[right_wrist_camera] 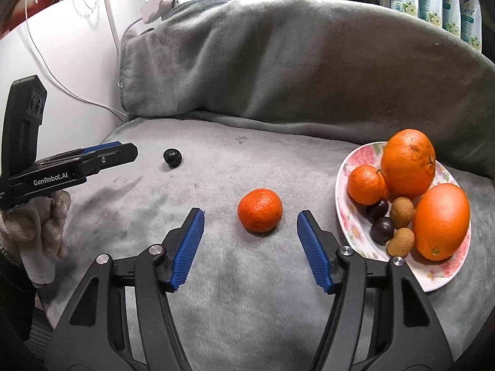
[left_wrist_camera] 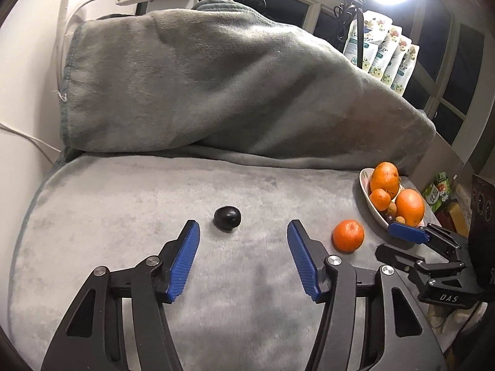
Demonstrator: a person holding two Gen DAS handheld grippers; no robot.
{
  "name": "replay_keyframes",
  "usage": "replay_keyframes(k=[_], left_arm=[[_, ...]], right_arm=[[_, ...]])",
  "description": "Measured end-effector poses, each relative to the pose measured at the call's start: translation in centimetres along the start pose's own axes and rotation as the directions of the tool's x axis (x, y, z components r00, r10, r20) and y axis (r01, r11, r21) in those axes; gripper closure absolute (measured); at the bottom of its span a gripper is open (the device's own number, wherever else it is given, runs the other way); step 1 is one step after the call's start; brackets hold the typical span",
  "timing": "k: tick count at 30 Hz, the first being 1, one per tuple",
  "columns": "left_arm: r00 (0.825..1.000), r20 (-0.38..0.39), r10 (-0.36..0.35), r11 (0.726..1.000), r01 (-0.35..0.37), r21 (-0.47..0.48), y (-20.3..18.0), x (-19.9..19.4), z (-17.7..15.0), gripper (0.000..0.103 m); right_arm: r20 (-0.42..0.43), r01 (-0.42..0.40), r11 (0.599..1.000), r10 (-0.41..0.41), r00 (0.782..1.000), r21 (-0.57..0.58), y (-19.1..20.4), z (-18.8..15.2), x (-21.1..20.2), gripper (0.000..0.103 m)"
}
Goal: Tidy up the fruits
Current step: 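Move the left gripper to the dark plum while the right gripper approaches the tangerine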
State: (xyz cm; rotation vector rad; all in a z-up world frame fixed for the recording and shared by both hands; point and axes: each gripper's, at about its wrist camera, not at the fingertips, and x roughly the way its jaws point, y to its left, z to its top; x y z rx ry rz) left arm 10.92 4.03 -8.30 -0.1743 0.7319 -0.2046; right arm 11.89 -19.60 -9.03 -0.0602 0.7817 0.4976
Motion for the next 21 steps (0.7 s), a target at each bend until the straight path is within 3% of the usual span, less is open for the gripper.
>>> replay_keyframes(k=[10,21], left_arm=[[1.0,-0.009,-0.004,1.0,0.004,0.007,0.3,1.3,0.7,0.051],[0.997,-0.069,-0.024,1.0,0.022,-0.02,1.2,3.8,0.7,0.057]], right_arm=[[-0.017,0.023,1.0,-0.023,1.0,0.009,-0.1,0.5,1.6,0.045],[-0.032,0.035,0.999,-0.035,0.999,0.016,-0.3,0.8,2.6,0.048]])
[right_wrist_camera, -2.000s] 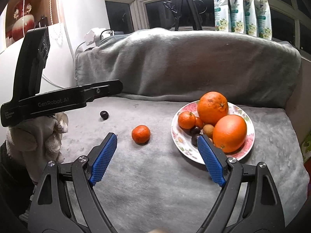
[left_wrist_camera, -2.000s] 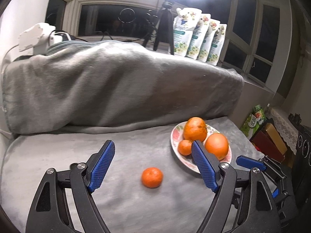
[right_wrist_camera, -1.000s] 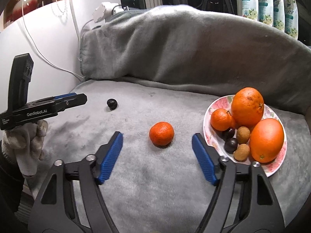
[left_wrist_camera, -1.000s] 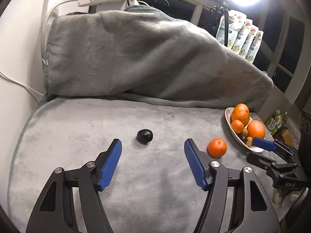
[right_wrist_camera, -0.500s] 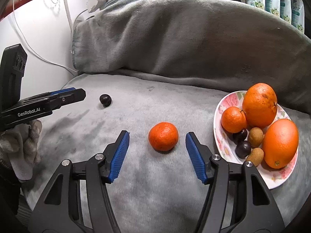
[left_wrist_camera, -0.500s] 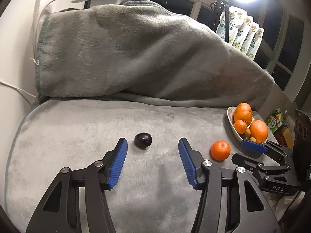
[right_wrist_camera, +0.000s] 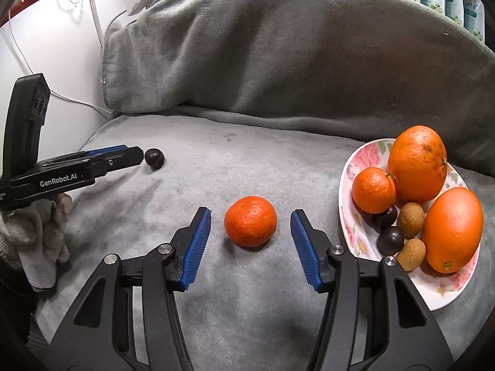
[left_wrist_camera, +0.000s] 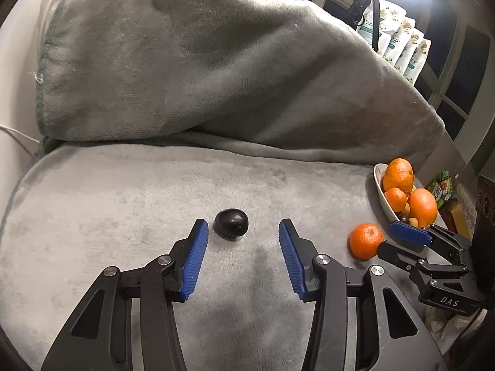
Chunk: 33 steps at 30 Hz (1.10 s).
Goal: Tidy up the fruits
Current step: 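Move the left gripper to the dark plum while the right gripper approaches the tangerine, then close the left gripper on the plum while the right gripper grasps the tangerine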
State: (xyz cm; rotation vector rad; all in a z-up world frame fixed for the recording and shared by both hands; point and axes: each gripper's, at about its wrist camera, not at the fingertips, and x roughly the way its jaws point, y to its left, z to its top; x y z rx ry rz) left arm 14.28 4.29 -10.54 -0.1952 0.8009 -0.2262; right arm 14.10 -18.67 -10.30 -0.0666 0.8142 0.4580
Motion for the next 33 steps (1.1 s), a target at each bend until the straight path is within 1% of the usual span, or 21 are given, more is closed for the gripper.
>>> replay_keyframes(k=[3,11,19,21,25,27,28,33], left_arm=[[1.0,-0.006,-0.001,1.0,0.001,0.003,-0.1,0.2,0.2,0.057],[0.999,-0.039,-0.003,1.0,0.003,-0.005,-0.1,1.8,0.7,0.059],[0.997,-0.078,0.023,1.0,-0.025,-0.015,0.3,3.6,0.7,0.059],[0.996,-0.082,0.027,0.999,-0.028,-0.017,0.4,3.7,0.7,0.062],[0.996,-0.087,0.029,0.999,-0.031,-0.021,0.3,4.1,0.8,0.068],[0.996,-0.086,0.032,0.999,-0.034,-0.019,0.3,4.1,0.8,0.075],[0.996,-0.085,0.033,0.999,-0.034,-0.019,0.4,4.2,0.8,0.077],[0.996,-0.079,0.032,0.999,-0.034,-0.02,0.4,4.2,0.7,0.078]], right_arm=[[-0.009,-0.002,1.0,0.002,1.0,-0.002,0.0,0.1,0.3,0.052],[-0.035,0.004,1.0,-0.004,0.999,-0.008,0.1,0.0,1.4,0.052],[-0.056,0.004,1.0,-0.005,0.998,-0.015,0.2,0.2,2.5,0.053],[-0.065,0.002,1.0,-0.003,0.998,-0.013,0.1,0.3,2.9,0.059],[-0.066,0.002,1.0,-0.003,0.998,-0.016,0.2,0.3,3.0,0.059],[-0.065,0.004,1.0,-0.005,0.998,-0.02,0.3,0.2,3.0,0.059],[-0.065,0.003,1.0,-0.005,0.998,-0.019,0.2,0.2,3.0,0.059],[-0.064,0.004,1.0,-0.005,0.998,-0.019,0.2,0.2,3.1,0.06]])
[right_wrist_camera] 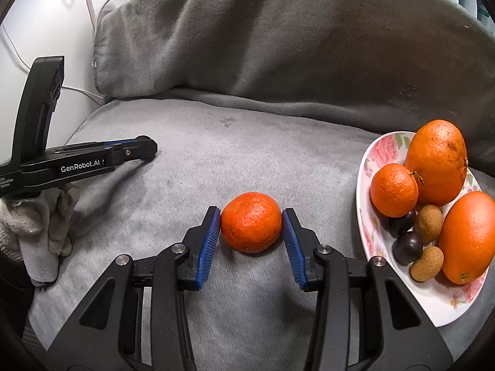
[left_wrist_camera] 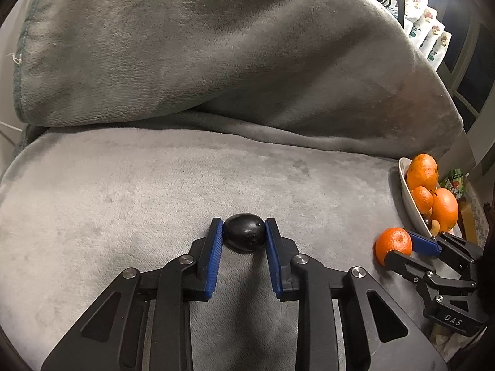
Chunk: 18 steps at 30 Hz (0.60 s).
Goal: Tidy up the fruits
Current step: 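Close the left gripper on the plum while the right gripper grasps the tangerine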
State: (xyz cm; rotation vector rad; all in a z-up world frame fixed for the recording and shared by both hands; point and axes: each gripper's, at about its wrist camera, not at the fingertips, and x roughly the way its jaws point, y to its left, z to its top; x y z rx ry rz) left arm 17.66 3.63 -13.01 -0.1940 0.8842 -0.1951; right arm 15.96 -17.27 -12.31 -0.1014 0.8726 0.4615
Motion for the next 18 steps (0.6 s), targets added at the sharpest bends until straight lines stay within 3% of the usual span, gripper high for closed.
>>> replay_keyframes(k=[18], left_arm=[[0.996,0.079,-0.03,0.998,0.026,0.055,-2.3,-4.4,-0.9,0.078]], right_arm=[[0.064,-0.004,1.0,0.004,0.998,0.011,-0.4,-0.4,-3.1,0.061]])
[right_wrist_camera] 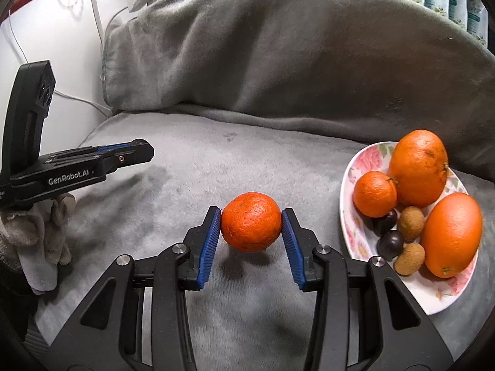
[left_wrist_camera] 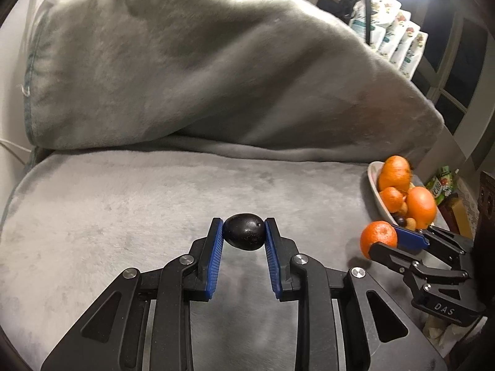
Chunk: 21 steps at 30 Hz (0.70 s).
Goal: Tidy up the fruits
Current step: 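Close the left gripper on the plum while the right gripper grasps the tangerine, then carry the plum with the left gripper while the right gripper carries the tangerine to the plate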
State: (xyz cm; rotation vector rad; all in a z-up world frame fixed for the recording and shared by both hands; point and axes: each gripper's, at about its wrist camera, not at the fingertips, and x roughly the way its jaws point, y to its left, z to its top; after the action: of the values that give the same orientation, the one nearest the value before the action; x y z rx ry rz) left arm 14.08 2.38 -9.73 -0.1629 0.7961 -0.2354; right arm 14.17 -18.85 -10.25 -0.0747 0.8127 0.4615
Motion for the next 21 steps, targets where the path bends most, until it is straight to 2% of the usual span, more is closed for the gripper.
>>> replay_keyframes(k=[21], left_arm=[[0.991,0.043,-0.128,0.987,0.123,0.099,-8.0,-3.1,-1.2,0.078]], right_arm=[[0.107,0.01,0.999,-0.014,0.994,0.044,-2.5,-1.4,-7.0,0.061]])
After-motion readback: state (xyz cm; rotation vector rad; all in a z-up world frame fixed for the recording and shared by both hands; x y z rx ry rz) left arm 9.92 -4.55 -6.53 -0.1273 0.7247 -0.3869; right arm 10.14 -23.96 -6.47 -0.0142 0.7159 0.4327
